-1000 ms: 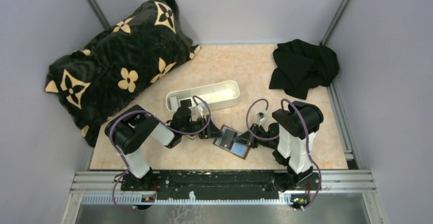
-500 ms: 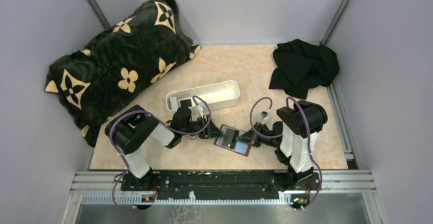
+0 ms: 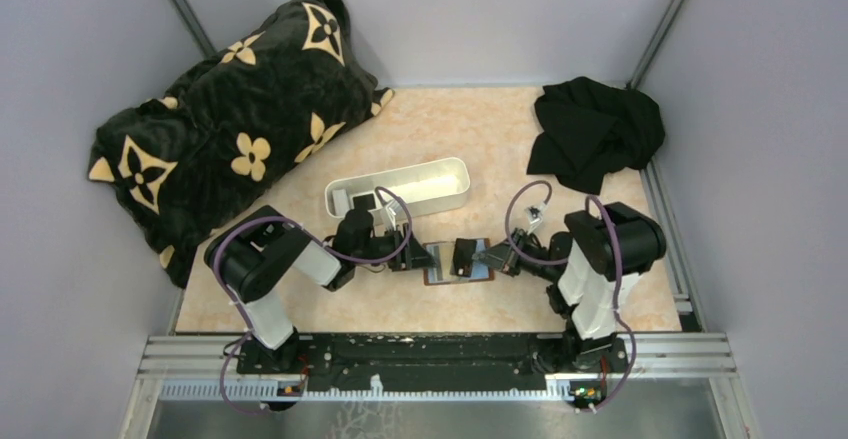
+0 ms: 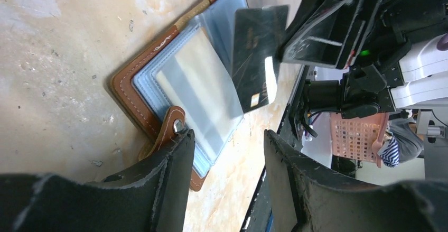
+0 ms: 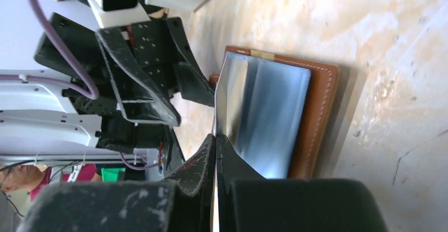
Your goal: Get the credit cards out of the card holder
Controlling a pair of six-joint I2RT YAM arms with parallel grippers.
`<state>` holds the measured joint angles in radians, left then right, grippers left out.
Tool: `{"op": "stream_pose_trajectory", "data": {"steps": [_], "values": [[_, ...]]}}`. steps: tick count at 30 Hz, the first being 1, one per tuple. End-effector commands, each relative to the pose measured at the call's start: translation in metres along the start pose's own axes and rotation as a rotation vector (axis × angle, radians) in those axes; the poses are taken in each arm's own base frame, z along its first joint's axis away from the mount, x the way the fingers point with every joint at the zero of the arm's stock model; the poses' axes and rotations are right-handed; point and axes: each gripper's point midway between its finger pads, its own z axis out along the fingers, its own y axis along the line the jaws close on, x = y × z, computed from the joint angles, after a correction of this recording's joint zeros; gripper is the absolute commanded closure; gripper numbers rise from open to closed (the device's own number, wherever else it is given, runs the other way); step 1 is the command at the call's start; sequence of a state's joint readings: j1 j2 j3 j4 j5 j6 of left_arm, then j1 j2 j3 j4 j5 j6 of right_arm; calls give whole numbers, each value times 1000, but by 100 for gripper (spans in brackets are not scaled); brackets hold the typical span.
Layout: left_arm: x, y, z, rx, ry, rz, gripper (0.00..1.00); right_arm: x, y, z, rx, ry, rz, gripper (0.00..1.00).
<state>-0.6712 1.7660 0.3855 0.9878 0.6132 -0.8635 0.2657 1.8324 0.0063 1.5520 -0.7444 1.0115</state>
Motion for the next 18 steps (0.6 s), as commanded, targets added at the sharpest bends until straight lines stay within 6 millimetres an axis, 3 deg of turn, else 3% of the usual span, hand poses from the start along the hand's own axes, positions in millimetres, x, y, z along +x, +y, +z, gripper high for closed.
{"op": "stream_pose_trajectory", "data": {"steps": [1, 6, 8, 12, 18], "values": [[-5, 0, -3, -12, -16, 18, 42, -6, 15, -13, -53, -16, -101, 100], [-12, -9, -3, 4, -25, 39, 42, -12, 3, -16, 53, 24, -161, 100], [-14, -16, -3, 27, -28, 44, 40, -19, 8, -19, 84, 34, -238, 100], [-23, -38, -5, 102, -40, 66, 30, -38, 37, -28, 97, -4, -337, 100], [-42, -100, -17, 282, -60, 174, 22, -30, 75, -30, -28, 24, -334, 100]]}}
